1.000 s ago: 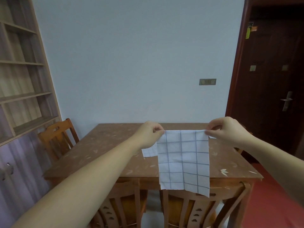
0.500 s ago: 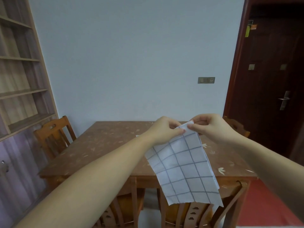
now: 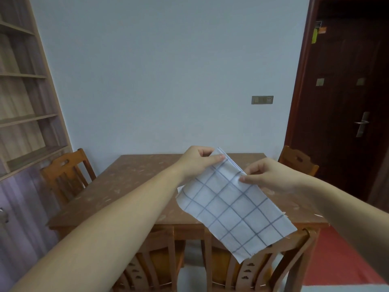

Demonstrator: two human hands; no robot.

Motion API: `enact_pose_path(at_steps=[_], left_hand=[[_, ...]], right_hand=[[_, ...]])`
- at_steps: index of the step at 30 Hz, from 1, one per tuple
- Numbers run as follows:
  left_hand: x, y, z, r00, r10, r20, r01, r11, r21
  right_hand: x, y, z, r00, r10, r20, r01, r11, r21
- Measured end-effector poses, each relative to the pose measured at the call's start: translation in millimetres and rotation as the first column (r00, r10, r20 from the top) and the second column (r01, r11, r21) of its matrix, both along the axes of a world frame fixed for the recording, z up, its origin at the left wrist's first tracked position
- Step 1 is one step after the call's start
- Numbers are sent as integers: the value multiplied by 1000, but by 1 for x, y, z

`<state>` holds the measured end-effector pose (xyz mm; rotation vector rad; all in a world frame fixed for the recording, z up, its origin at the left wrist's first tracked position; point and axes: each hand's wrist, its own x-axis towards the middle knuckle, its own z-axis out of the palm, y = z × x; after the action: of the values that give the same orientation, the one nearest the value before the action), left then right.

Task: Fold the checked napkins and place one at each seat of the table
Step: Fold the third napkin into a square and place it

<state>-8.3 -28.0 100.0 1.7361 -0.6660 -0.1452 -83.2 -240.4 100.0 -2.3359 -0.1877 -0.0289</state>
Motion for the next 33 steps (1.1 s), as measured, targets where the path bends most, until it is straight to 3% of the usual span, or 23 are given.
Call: enact_pose_path(at_steps=[8, 16, 22, 28, 33], left_hand=[[1, -8, -2, 999, 47, 13, -46, 998, -45], [17, 8, -15, 966, 256, -18, -256, 958, -130], [25, 20, -27, 935, 332, -121, -351, 915, -201], [26, 27, -33, 932, 320, -173, -354, 904, -238], [17, 16, -27, 962, 231, -143, -257, 946, -197]], right_hand=[[8, 15, -3, 975, -74, 210, 64, 997, 52], [5, -1, -21, 995, -27, 96, 35, 996, -85], [4, -9, -29, 997, -53, 55, 61, 986, -158], [7, -21, -38, 995, -93, 38, 97, 990, -107], [7, -14, -35, 999, -40, -5, 39, 993, -110]])
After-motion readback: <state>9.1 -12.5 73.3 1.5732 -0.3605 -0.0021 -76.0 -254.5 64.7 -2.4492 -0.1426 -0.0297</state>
